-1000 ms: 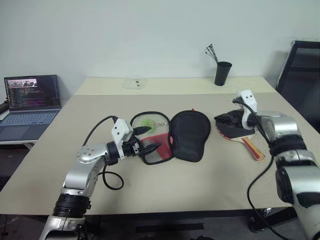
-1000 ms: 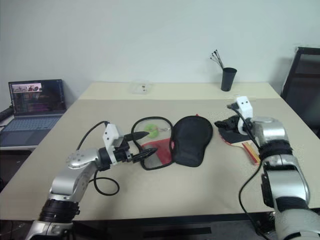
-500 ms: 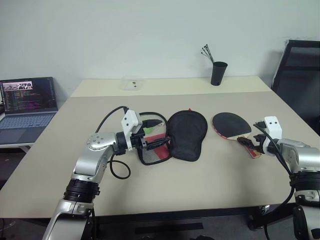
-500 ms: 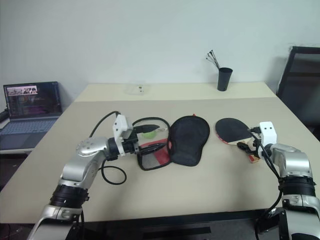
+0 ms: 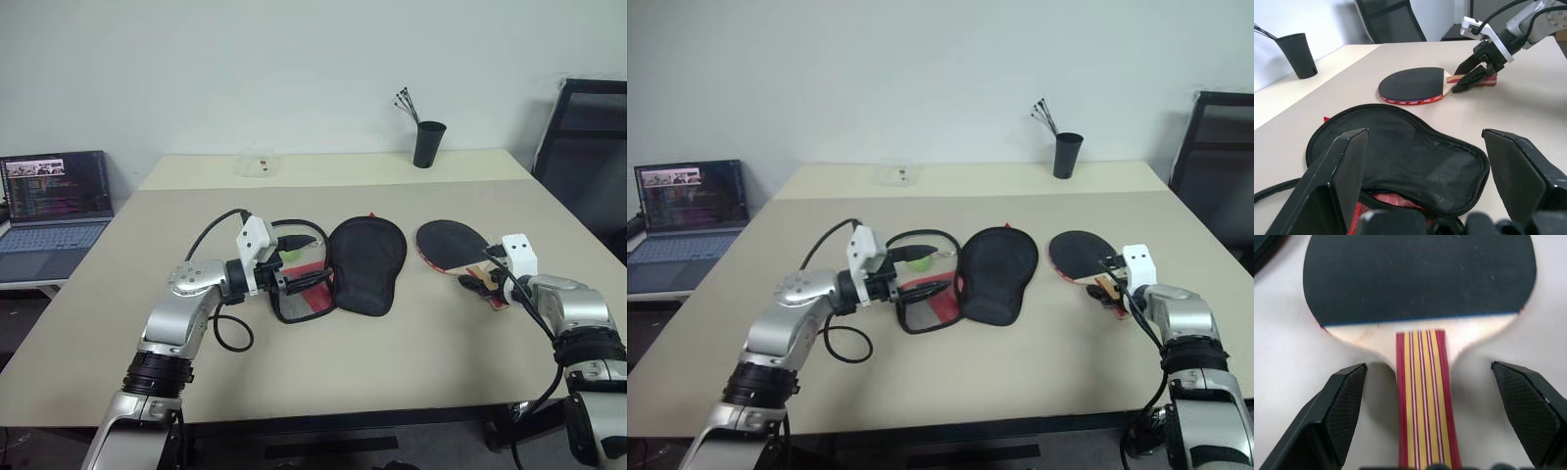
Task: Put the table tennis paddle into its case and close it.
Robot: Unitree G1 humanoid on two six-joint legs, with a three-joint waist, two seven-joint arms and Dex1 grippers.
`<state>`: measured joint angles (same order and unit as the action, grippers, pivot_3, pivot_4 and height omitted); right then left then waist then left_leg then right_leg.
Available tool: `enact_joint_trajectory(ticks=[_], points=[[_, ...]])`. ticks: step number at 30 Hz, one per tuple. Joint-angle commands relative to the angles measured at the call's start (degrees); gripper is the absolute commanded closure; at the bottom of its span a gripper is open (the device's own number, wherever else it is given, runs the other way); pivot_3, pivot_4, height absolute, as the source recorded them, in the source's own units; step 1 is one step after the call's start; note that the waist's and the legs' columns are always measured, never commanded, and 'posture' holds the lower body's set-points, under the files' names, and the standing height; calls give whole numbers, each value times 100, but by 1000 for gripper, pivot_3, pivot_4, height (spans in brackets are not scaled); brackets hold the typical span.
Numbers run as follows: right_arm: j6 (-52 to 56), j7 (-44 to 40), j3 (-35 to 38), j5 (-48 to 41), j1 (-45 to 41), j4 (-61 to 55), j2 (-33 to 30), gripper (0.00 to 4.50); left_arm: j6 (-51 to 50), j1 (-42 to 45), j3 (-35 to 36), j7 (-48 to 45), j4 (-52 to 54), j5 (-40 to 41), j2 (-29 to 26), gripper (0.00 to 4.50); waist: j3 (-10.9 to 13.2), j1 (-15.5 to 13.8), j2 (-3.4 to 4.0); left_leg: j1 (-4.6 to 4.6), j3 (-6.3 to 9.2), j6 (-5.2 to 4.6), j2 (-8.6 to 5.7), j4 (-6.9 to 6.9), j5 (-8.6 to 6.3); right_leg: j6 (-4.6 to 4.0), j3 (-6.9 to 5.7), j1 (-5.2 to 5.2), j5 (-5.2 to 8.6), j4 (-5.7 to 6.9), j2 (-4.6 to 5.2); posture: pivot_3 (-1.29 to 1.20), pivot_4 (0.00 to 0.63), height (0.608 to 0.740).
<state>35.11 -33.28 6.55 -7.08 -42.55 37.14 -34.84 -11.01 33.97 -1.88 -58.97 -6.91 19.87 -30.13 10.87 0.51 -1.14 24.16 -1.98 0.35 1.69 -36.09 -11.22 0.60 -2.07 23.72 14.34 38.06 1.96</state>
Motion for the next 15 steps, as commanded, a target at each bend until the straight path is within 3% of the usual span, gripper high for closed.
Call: enact_joint_trajectory(ticks=[1,9,11,15], points=[[-122,113,8,46,-129,213,38,625,-30,-68,181,102,337,39,-116,446,0,1,0,0,0,0,0,0,0,0,1,0,0,0,1,0,150,740],[202,507,394,-180,-95,-217,61,3145,-237,-524,382,285,737,130,-308,446,-2,4,-4,-26,0,0,6,-2,0,-3,6,-22,-7,0,3,0,150,740],[576,671,575,-355,-38,-938,82,3373,-285,-616,438,317,818,142,-348,446,-2,-5,-3,-26,1,0,7,-2,1,-4,7,-22,-10,-1,6,0,150,740],[1569,997,808,-752,85,-2523,387,3374,-349,-700,486,351,919,165,-388,446,0,13,0,-13,-3,0,10,3,1,-4,11,-2,-9,2,6,0,150,740]])
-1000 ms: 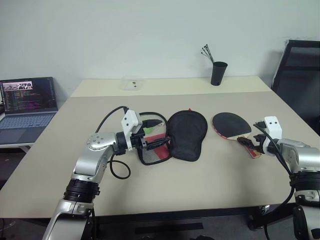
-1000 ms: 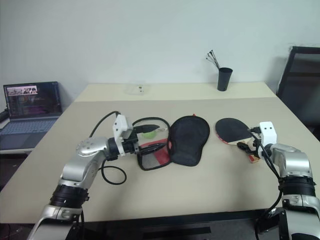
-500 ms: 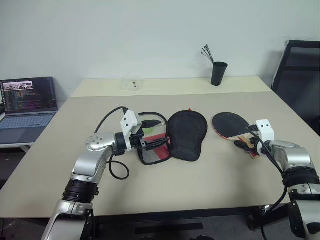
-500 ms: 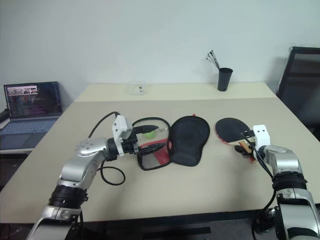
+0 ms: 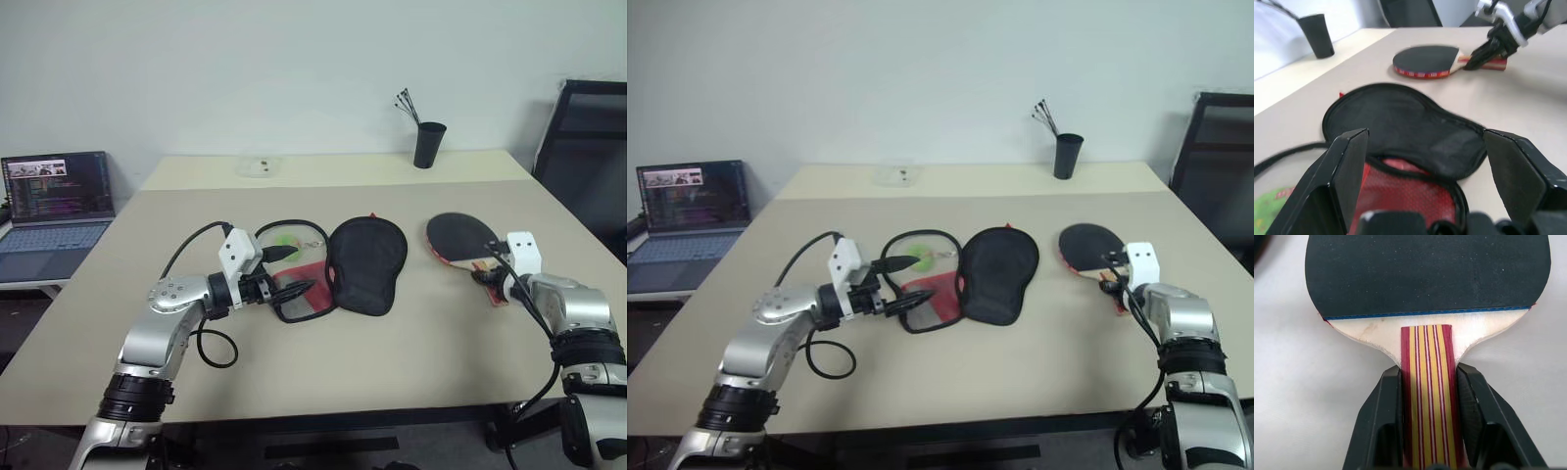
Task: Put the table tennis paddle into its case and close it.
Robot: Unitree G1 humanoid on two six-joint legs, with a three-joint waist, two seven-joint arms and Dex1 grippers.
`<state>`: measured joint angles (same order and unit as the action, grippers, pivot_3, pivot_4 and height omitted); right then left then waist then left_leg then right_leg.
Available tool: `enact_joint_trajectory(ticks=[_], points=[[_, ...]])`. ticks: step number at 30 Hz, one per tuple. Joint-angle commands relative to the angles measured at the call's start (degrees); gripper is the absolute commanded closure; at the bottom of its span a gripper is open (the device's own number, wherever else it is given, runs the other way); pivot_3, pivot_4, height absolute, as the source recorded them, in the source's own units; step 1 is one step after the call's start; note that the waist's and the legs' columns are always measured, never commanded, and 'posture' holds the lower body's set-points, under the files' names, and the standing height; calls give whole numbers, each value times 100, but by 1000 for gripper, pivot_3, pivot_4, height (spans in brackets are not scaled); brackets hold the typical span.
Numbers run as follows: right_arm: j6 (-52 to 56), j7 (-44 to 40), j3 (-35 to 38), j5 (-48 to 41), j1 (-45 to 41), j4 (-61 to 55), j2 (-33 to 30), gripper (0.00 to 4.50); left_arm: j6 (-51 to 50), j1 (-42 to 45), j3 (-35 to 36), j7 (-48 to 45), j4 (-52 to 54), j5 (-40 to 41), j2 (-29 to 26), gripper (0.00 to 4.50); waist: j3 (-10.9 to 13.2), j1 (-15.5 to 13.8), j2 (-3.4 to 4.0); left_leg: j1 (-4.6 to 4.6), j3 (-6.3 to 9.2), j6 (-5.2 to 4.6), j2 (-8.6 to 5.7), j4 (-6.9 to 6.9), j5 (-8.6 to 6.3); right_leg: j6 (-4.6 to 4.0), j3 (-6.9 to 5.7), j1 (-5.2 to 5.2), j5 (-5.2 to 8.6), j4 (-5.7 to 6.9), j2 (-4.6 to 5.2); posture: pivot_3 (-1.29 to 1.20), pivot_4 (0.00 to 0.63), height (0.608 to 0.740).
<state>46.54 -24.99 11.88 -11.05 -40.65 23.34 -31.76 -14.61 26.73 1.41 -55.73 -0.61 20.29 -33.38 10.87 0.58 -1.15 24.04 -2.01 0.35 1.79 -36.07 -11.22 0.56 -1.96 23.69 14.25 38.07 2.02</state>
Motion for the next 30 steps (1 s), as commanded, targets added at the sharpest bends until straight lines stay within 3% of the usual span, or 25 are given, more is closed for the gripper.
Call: enact_joint_trajectory(ticks=[1,7,13,19,30], points=[[723,311,276,-481,-80,-1618,297,3374,1,24,159,36,291,122,-61,446,0,7,0,2,2,0,1,1,0,0,0,2,0,0,-1,0,150,740],[1990,1507,291,-851,13,-3332,2078,3374,13,73,134,26,245,97,-36,446,-1,34,0,1,13,0,19,4,0,-1,-8,2,1,3,-16,0,150,740],[2154,2407,57,-702,143,-3494,3413,3374,41,123,99,0,184,70,-19,446,-1,-17,0,12,14,1,7,0,0,-4,-12,4,-1,-2,-4,0,150,740],[1558,2764,-157,-472,48,-2808,3861,3374,32,86,102,18,227,61,-28,446,-2,-19,-2,24,14,0,-6,-1,0,-7,-12,9,-4,-8,8,0,150,740],[548,2943,-272,-174,-156,-1617,3783,3374,2,17,125,56,308,59,-56,446,-2,36,-2,41,12,0,1,0,0,-8,-10,36,-4,1,-1,0,150,740]])
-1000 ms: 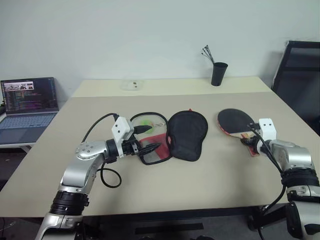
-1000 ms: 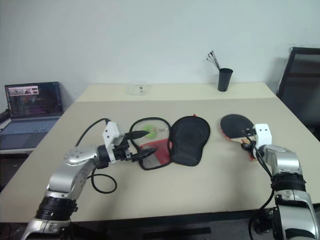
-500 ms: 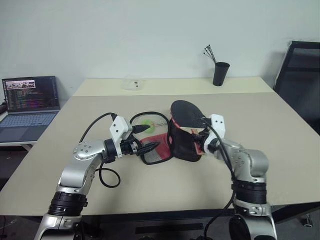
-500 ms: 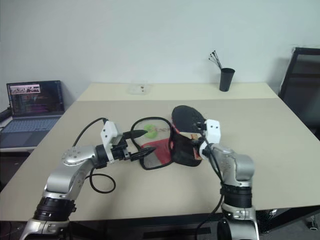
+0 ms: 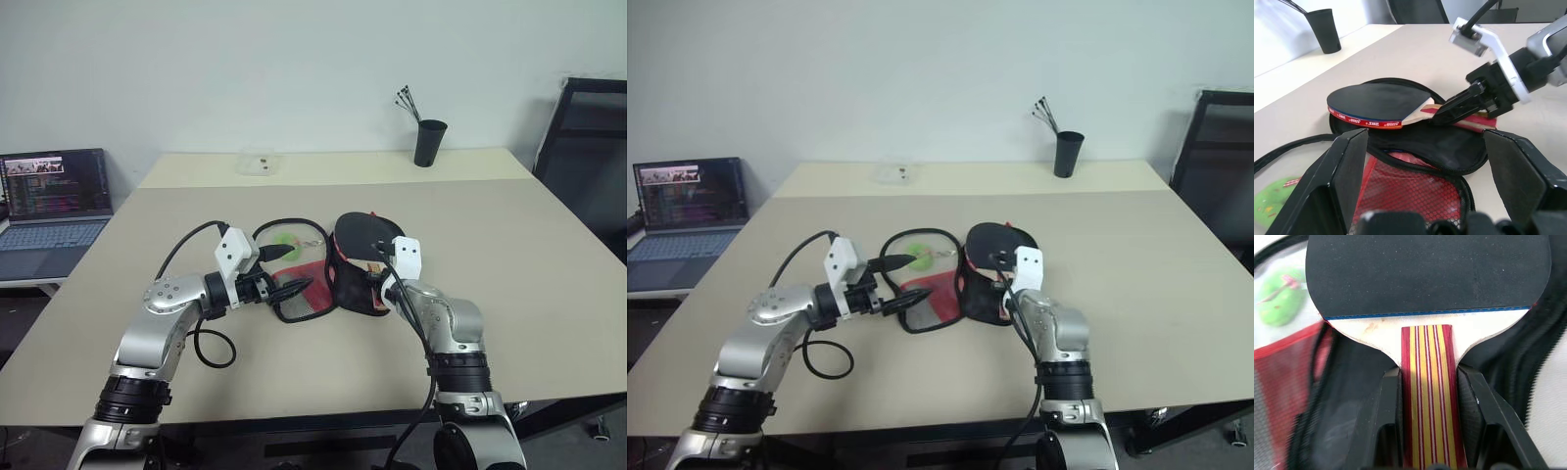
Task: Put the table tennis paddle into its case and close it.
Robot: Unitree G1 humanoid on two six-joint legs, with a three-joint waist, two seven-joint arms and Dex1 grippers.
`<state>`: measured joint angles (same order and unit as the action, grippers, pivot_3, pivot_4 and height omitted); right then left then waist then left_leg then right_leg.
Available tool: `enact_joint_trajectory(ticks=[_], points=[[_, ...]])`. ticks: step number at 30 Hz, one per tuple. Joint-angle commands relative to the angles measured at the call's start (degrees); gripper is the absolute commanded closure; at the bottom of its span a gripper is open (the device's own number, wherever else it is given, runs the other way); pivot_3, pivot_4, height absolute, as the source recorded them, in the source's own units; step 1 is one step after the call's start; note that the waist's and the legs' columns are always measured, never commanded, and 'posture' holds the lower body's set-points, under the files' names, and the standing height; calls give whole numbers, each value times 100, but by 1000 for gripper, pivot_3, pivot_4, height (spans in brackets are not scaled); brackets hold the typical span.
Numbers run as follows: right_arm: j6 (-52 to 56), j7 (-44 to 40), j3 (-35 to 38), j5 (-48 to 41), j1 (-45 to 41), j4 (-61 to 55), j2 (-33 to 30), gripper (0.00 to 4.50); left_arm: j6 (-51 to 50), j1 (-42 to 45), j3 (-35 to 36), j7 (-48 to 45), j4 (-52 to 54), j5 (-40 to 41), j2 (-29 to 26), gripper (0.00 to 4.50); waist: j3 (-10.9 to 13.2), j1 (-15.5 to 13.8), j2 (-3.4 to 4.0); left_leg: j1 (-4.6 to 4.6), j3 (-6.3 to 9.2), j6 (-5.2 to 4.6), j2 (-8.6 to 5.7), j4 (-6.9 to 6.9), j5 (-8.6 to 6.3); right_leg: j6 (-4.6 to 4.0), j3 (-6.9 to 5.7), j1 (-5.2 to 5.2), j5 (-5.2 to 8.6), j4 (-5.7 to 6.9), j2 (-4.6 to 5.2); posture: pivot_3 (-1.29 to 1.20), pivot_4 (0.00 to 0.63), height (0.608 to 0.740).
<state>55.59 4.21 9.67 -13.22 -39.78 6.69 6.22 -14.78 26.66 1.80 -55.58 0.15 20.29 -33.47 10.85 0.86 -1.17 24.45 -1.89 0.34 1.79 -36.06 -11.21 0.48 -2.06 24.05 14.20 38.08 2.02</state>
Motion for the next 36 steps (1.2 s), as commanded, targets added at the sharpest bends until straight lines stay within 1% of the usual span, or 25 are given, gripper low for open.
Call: enact_joint_trajectory(ticks=[1,10,11,13,19,23,27,32,36], points=[[-401,31,-52,54,-268,122,-9,3374,17,18,89,39,237,61,-51,446,0,11,0,1,1,0,0,0,0,0,-1,0,0,0,0,0,150,740],[-494,160,-18,40,-277,290,59,3374,3,-25,95,44,284,68,-64,446,0,18,0,2,1,0,0,-1,0,0,-1,0,0,0,1,0,150,740],[-494,173,-18,43,-271,280,64,2631,2,-29,97,44,287,69,-65,446,0,18,0,2,1,0,0,0,0,0,-1,0,0,0,1,0,150,740],[-487,200,-31,55,-253,238,74,2202,4,-34,100,46,287,69,-66,446,0,20,0,2,1,0,0,0,0,0,-1,0,0,-1,1,0,150,740],[-264,254,-160,56,-82,-117,102,139,6,-62,116,59,298,77,-65,446,0,20,-1,2,2,0,0,0,0,0,-1,0,0,0,1,0,150,740],[-43,204,-205,-57,23,-468,135,139,11,-88,133,72,302,82,-70,446,0,20,-1,3,2,0,0,0,0,0,-1,0,0,-2,2,0,150,740],[499,-106,-339,-305,265,-983,59,139,26,-109,145,75,290,83,-81,446,-1,33,-1,4,3,0,1,0,0,0,-2,1,0,-2,1,0,150,740],[840,-198,-390,-373,494,-1345,14,139,30,-110,146,69,279,81,-93,446,-1,46,-1,4,5,0,2,-1,0,2,-4,1,1,-1,1,0,150,740],[1149,-252,-443,-524,609,-1689,146,139,10,-79,141,67,284,83,-106,446,-1,53,-2,4,4,0,2,-1,0,4,-4,1,2,-1,1,0,150,740]])
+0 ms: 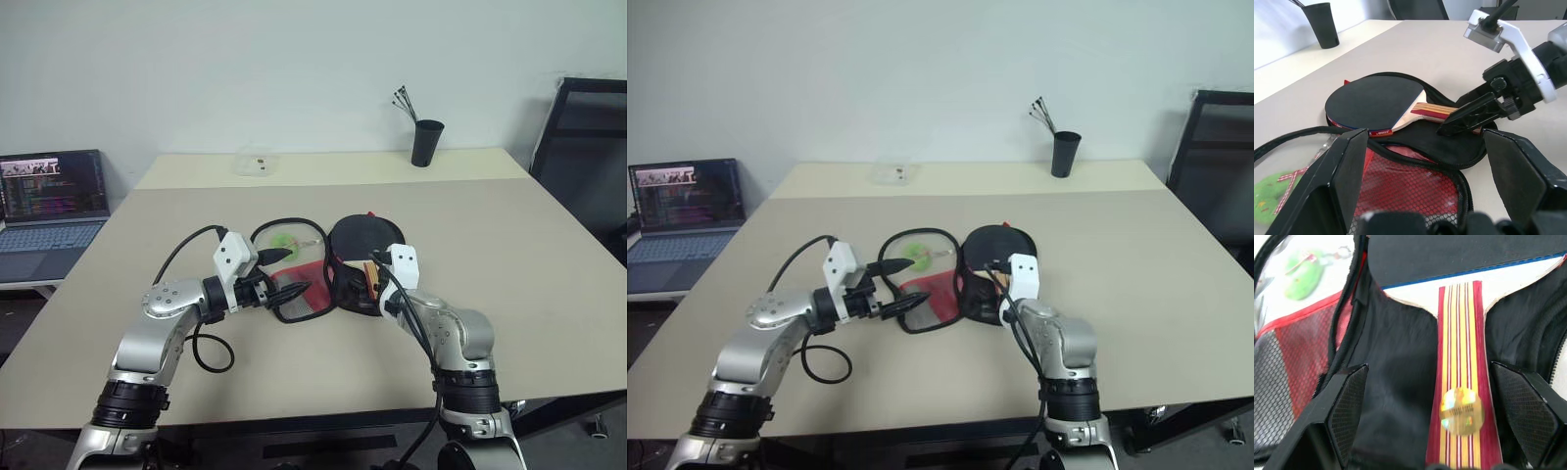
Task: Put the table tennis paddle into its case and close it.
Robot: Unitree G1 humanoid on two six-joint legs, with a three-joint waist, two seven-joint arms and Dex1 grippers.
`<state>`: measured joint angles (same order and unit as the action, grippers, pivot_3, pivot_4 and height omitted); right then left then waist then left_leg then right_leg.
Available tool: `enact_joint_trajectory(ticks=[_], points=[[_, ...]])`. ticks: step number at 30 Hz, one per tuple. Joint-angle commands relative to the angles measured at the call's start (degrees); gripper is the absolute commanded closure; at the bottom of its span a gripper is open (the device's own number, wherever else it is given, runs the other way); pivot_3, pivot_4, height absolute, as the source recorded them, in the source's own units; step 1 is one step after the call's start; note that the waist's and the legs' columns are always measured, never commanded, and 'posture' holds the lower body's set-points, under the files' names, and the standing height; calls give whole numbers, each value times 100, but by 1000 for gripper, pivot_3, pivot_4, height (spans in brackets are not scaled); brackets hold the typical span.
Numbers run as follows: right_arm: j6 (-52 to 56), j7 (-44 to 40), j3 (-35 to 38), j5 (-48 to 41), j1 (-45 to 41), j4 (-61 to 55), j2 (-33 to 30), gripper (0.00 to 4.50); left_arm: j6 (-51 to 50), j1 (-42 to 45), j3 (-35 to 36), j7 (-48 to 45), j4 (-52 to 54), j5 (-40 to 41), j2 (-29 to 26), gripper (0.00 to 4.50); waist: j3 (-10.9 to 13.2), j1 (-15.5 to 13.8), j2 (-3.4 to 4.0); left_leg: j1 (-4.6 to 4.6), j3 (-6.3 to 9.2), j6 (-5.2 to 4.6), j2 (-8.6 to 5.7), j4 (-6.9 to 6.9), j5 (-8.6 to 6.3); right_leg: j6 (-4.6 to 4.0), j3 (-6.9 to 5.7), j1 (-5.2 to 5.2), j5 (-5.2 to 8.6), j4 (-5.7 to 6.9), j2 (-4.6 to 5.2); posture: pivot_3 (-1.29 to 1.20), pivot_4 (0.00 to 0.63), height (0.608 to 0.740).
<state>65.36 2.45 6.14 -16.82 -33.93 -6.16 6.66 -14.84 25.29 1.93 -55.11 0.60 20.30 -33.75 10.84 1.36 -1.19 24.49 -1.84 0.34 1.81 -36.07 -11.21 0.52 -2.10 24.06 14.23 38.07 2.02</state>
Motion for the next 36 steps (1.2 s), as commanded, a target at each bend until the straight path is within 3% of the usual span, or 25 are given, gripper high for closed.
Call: enact_joint_trajectory(ticks=[1,13,24,35,36], points=[[194,-83,-107,-173,31,-437,113,139,14,61,126,21,242,82,-80,446,0,11,0,0,0,0,0,0,0,0,0,0,0,-1,0,0,150,740],[336,-289,-184,-163,-71,-662,-81,139,-45,53,143,90,300,75,-95,446,0,17,0,0,0,0,0,0,0,2,0,1,1,-1,0,0,150,740],[463,-1680,-368,-764,-112,-1581,-1667,139,54,-197,425,455,16,-110,-200,446,0,17,0,0,0,0,2,1,0,3,-1,1,2,-3,-3,0,150,740],[54,-3937,-279,-2014,-312,-2334,-3628,139,810,-56,661,543,-1669,-646,-793,446,0,12,-2,1,0,-1,-1,2,-1,3,-6,0,3,-10,2,0,150,740],[11,-4027,-232,-2070,-340,-2320,-3748,111,882,-48,644,536,-1809,-700,-826,630,0,10,-3,2,0,0,-1,1,-1,3,-6,0,2,-10,3,0,150,740]])
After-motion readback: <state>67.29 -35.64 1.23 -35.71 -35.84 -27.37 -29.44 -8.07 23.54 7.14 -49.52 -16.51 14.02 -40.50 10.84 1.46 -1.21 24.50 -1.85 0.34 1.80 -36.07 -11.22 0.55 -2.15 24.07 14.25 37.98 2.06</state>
